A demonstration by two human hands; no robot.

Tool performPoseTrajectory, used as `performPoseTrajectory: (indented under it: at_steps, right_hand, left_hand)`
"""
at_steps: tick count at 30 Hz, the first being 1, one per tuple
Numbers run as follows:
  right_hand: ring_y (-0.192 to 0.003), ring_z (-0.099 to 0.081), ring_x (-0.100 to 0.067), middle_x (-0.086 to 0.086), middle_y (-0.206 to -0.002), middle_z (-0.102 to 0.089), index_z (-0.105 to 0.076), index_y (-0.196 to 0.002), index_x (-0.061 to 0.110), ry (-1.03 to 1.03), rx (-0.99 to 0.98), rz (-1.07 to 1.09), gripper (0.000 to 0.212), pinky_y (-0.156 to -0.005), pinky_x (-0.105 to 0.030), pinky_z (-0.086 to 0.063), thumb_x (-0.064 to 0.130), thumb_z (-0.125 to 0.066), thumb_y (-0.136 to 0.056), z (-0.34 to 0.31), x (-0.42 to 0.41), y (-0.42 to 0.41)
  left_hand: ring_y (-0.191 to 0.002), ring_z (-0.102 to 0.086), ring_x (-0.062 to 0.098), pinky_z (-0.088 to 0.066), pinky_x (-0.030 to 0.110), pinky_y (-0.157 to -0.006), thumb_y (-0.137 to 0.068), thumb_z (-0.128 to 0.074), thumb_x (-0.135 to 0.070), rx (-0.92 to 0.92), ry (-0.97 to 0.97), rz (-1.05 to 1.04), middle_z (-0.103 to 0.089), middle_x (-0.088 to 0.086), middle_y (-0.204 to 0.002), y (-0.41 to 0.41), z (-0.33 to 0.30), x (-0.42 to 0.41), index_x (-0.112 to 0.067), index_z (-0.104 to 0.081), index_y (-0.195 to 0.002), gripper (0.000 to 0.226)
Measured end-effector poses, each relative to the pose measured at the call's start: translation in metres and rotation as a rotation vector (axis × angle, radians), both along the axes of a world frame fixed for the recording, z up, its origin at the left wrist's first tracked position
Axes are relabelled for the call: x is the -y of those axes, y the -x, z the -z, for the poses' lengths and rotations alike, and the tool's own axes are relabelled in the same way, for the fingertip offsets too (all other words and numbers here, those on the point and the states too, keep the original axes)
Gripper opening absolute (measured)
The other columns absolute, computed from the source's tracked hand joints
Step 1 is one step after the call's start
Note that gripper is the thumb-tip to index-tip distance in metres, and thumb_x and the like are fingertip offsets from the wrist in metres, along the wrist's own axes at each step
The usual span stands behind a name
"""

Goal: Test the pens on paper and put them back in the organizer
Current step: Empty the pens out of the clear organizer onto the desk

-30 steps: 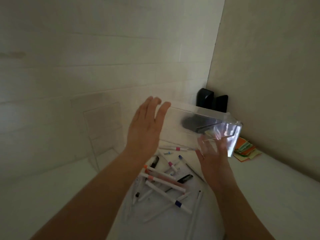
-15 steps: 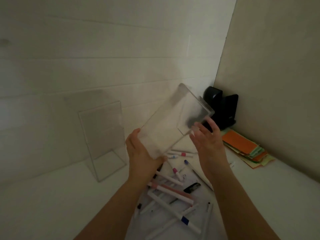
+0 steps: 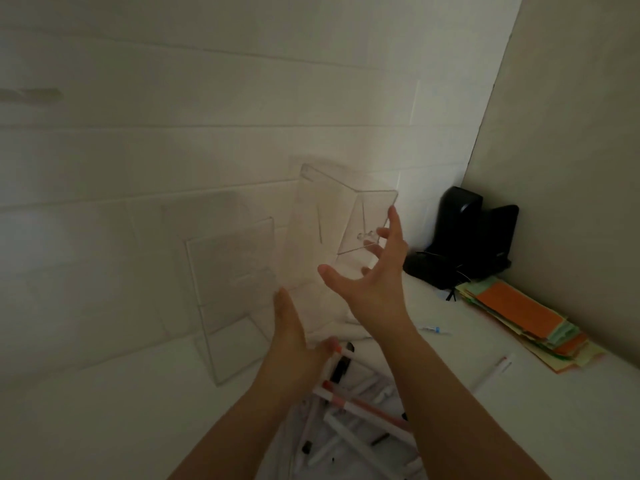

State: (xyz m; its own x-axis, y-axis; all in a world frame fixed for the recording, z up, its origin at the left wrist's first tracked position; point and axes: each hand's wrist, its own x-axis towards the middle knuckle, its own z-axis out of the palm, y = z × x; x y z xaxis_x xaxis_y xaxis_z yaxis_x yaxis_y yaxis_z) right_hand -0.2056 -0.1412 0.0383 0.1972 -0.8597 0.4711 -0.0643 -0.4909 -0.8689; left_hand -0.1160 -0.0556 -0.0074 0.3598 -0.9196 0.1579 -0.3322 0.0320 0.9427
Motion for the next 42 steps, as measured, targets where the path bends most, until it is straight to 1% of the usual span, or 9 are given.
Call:
performPoseTrajectory:
  at_steps: [4,8,14,18,22,25,29,36,42]
  right_hand:
    - [-0.122,-0.036,-0.010,0.008,-0.134,-0.023,-0.004,-0.142,0.044,0.028,-0.056,-0.063,0.113,-0.096,-0.028,-0.035,0.025,-0.083,-0.064,0.004,-0.006,-0.016]
    - [-0.125,-0.033,-0.011,0.006,-0.136,-0.021,-0.006,-0.141,0.043,0.047,-0.065,-0.044,0.113,-0.100,-0.027,-0.031,0.023,-0.084,-0.063,0.011,-0.013,-0.026]
    - [-0.123,-0.034,-0.009,0.008,-0.133,-0.022,-0.009,-0.131,0.050,0.102,-0.094,-0.027,0.108,-0.097,-0.025,-0.036,0.028,-0.086,-0.059,0.022,-0.026,-0.035]
    - [-0.112,-0.038,0.003,0.007,-0.128,-0.030,-0.011,-0.133,0.049,0.132,-0.172,-0.114,0.099,-0.096,-0.019,-0.035,0.027,-0.081,-0.067,0.030,-0.018,-0.023]
    - [-0.115,-0.043,0.003,0.007,-0.127,-0.044,-0.028,-0.138,0.036,0.152,-0.252,-0.117,0.069,-0.093,-0.006,-0.034,0.025,-0.067,-0.083,0.029,-0.002,0.001]
    - [-0.119,-0.045,-0.014,-0.003,-0.129,-0.051,-0.048,-0.128,0.022,0.188,-0.608,0.132,0.037,-0.093,-0.015,-0.035,0.024,-0.052,-0.092,0.041,0.027,0.024]
    - [-0.127,-0.039,-0.023,-0.002,-0.134,-0.047,-0.052,-0.126,0.021,-0.023,-1.244,0.023,0.038,-0.106,-0.041,-0.027,0.039,-0.043,-0.093,0.070,0.042,0.029]
    - [-0.099,-0.053,-0.017,0.000,-0.109,-0.060,-0.064,-0.101,0.016,0.191,-0.965,-0.238,0.020,-0.087,-0.029,-0.040,0.026,-0.049,-0.093,0.073,0.005,0.043]
    - [-0.113,-0.041,-0.002,0.010,-0.126,-0.046,-0.052,-0.125,0.027,0.088,-0.705,-0.055,0.031,-0.088,-0.003,-0.030,0.030,-0.046,-0.095,0.039,-0.022,0.082]
  left_hand:
    - [-0.073,-0.062,-0.004,-0.043,0.006,-0.064,-0.079,-0.067,-0.031,0.299,0.055,-0.120,-0.069,-0.021,-0.075,-0.028,-0.001,-0.050,-0.044,-0.061,-0.072,0.016]
    - [-0.051,-0.056,0.012,-0.038,0.024,-0.051,-0.075,-0.061,-0.055,0.566,-0.034,-0.426,-0.059,-0.006,-0.048,-0.063,0.005,-0.068,-0.028,-0.054,-0.047,0.040]
    - [-0.064,-0.060,0.021,-0.040,0.028,-0.059,-0.078,-0.066,-0.036,0.571,0.001,-0.519,-0.063,-0.003,-0.063,-0.079,0.011,-0.065,-0.031,-0.062,-0.064,0.016]
    - [-0.065,-0.056,0.010,-0.038,0.023,-0.056,-0.083,-0.048,-0.039,0.805,0.096,-0.331,-0.059,-0.015,-0.064,-0.065,0.011,-0.061,-0.032,-0.060,-0.071,0.019]
    - [-0.116,-0.047,0.023,-0.031,0.034,-0.100,-0.074,-0.039,-0.013,1.287,0.311,0.041,-0.063,0.007,-0.118,-0.053,0.027,-0.030,-0.016,-0.065,-0.102,0.038]
    - [-0.132,-0.032,0.032,-0.013,0.047,-0.110,-0.076,-0.031,-0.010,1.496,0.271,0.048,-0.048,0.014,-0.137,-0.056,0.034,-0.013,-0.008,-0.059,-0.117,0.050]
    - [-0.133,-0.027,0.029,-0.013,0.046,-0.109,-0.079,-0.028,-0.006,1.536,0.313,-0.011,-0.043,0.013,-0.141,-0.059,0.042,-0.008,-0.005,-0.052,-0.125,0.052]
    - [-0.133,-0.027,0.030,-0.013,0.047,-0.110,-0.081,-0.032,-0.009,1.546,0.313,-0.025,-0.043,0.013,-0.140,-0.058,0.041,-0.008,-0.004,-0.056,-0.121,0.047]
    - [-0.127,-0.032,0.026,-0.015,0.041,-0.107,-0.080,-0.032,-0.017,1.270,0.217,0.015,-0.057,0.011,-0.127,-0.033,0.031,-0.027,-0.013,-0.062,-0.111,0.043]
